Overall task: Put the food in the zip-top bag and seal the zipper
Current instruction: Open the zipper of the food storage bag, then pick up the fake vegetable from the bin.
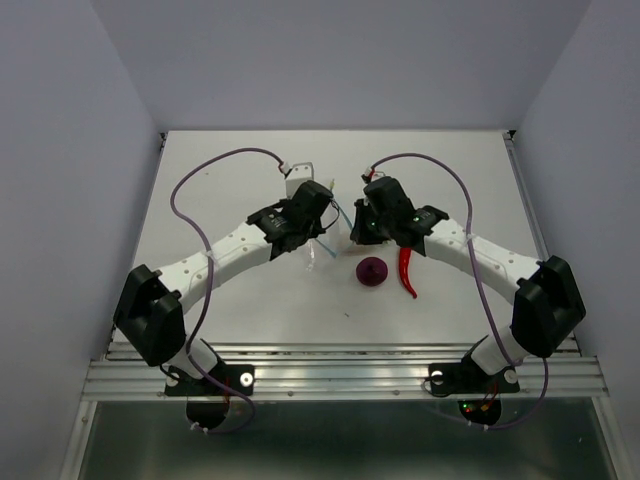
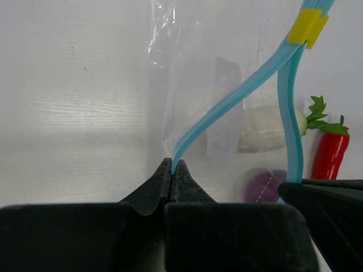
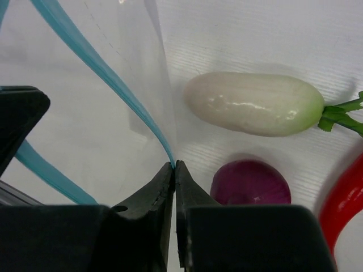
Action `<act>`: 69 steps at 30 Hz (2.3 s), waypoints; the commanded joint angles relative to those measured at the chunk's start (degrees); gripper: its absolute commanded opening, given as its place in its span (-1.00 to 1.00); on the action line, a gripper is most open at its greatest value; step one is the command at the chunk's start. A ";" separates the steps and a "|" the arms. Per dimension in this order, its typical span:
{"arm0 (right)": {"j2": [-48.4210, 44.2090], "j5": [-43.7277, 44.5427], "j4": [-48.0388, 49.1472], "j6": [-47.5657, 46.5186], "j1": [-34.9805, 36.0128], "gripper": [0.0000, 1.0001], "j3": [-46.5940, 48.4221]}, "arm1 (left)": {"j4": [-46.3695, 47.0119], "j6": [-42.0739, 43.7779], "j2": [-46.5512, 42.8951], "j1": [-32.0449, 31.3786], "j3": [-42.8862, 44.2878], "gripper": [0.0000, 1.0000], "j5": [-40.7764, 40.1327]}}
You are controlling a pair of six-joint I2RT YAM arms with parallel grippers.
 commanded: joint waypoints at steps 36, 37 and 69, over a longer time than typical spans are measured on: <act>-6.79 0.81 -6.40 -2.49 -0.90 1.00 -10.93 | 0.77 4.28 4.33 0.24 3.87 -1.00 -0.28; -6.34 0.99 -6.31 -2.49 -0.90 1.00 -10.84 | 1.04 4.28 4.41 0.32 3.78 -1.00 -0.27; 1.40 2.23 -1.74 -1.35 -1.96 0.48 -11.54 | 1.74 3.58 3.80 0.23 2.55 -1.00 1.13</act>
